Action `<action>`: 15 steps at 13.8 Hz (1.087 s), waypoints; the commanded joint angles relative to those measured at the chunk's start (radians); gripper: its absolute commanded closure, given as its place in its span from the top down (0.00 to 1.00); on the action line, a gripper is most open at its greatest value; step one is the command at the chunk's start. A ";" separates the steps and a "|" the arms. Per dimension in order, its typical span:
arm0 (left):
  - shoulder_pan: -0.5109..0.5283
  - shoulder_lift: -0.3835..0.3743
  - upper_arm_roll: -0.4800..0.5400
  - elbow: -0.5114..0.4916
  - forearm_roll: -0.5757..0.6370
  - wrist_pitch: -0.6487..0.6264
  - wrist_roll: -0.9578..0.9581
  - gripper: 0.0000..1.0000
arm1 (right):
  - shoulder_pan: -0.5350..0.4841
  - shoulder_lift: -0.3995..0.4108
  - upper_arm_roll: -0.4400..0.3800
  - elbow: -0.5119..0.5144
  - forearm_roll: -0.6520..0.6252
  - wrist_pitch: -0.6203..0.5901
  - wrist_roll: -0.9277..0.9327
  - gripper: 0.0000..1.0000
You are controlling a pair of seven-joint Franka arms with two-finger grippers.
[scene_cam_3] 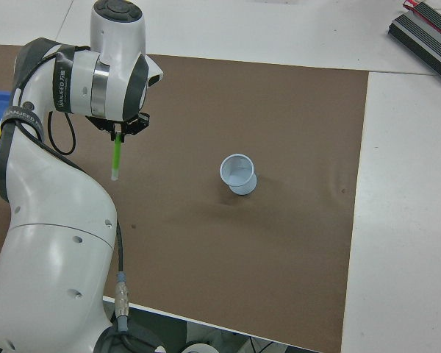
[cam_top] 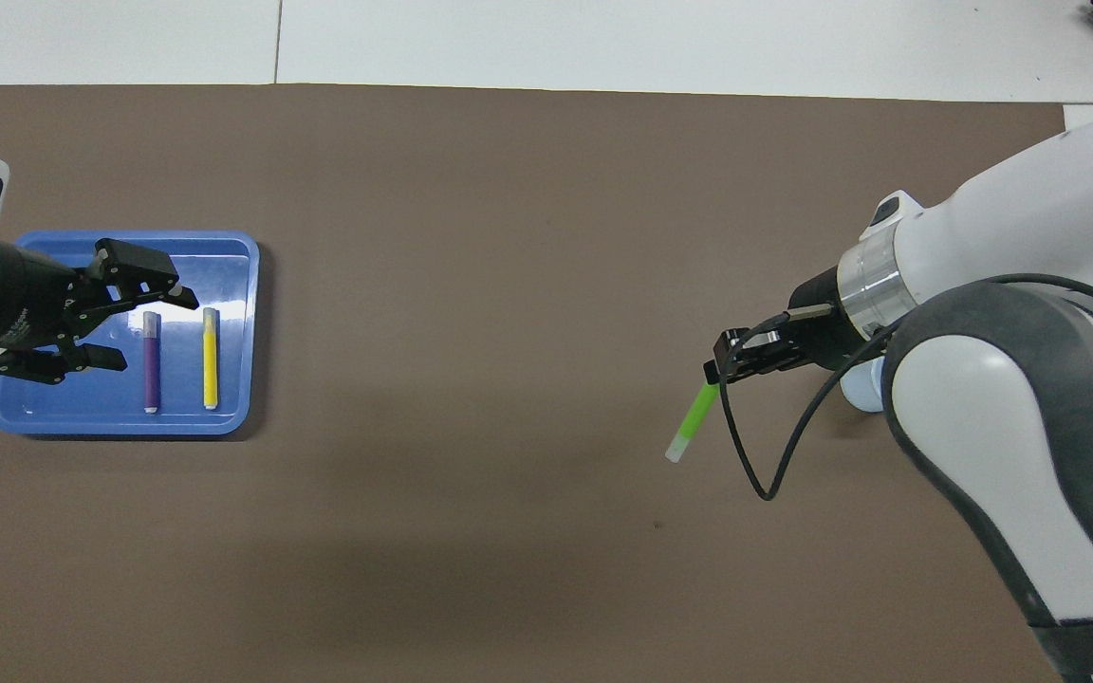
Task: Right arm passes pens to left for tray arrangement
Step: 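Lift the green pen from the cup with the right gripper while the left gripper withdraws, then carry the green pen toward the left gripper while the left gripper approaches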
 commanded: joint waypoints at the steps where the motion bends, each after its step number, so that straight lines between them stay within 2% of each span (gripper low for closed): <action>1: -0.032 -0.049 0.001 -0.032 -0.045 -0.009 -0.249 1.00 | 0.016 -0.019 0.005 -0.063 0.148 0.117 0.181 0.00; 4: -0.070 -0.078 0.003 -0.045 -0.065 0.016 -0.571 1.00 | 0.078 -0.015 0.005 -0.072 0.261 0.263 0.409 0.00; 8: -0.104 -0.105 0.003 -0.055 -0.063 0.049 -0.870 1.00 | 0.235 -0.010 0.005 -0.098 0.275 0.518 0.597 0.00; 12: -0.161 -0.107 0.001 -0.064 -0.062 0.094 -1.078 1.00 | 0.357 -0.011 0.005 -0.127 0.275 0.673 0.712 0.00; 15: -0.213 -0.142 0.000 -0.146 -0.063 0.190 -1.156 1.00 | 0.409 -0.007 0.005 -0.129 0.358 0.778 0.731 0.00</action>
